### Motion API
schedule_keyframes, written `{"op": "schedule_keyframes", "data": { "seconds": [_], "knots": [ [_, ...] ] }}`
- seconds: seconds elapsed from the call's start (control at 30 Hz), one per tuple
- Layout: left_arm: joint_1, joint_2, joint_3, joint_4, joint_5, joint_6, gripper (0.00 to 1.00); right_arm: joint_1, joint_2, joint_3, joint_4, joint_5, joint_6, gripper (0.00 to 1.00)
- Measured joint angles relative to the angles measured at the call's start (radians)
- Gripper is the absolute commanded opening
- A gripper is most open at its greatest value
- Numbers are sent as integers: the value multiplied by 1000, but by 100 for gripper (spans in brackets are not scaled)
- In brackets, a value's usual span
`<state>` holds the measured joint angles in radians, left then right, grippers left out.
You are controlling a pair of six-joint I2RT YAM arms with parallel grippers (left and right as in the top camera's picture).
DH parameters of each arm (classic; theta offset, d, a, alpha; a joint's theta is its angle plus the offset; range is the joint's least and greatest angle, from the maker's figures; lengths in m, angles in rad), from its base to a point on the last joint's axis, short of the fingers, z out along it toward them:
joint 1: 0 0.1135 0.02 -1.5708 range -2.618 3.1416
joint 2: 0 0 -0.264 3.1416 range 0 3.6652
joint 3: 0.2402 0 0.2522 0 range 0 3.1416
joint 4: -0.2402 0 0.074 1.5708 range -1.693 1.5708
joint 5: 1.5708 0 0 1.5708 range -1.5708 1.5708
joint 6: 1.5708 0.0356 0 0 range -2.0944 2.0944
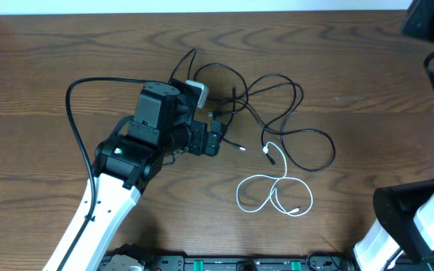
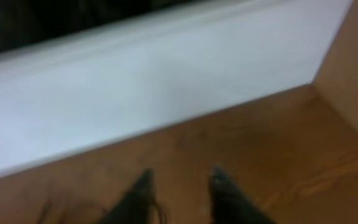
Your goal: Untangle cables
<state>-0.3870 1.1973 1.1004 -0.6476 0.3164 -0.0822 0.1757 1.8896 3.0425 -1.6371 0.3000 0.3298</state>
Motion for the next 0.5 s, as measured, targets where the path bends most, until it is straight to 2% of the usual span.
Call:
{"op": "schedule_keyframes", "data": {
  "seconds": [0.03, 0.1, 0.13, 0.33, 0.5],
  "knots": [
    [0, 0, 0, -1, 0, 0, 98, 0, 0, -10, -36, -35, 2, 80],
    [0, 0, 0, 0, 0, 0, 98, 1, 0, -41, -56, -119, -11, 96],
    [0, 0, 0, -1, 0, 0, 98, 3, 0, -59, -57, -165, -26, 99],
    [0, 0, 0, -39, 0, 0, 98, 79, 0, -275, -55, -469, -125, 99],
    [0, 0, 0, -87, 0, 3, 98, 165, 0, -549, -54, -536, -223, 99]
  ]
}}
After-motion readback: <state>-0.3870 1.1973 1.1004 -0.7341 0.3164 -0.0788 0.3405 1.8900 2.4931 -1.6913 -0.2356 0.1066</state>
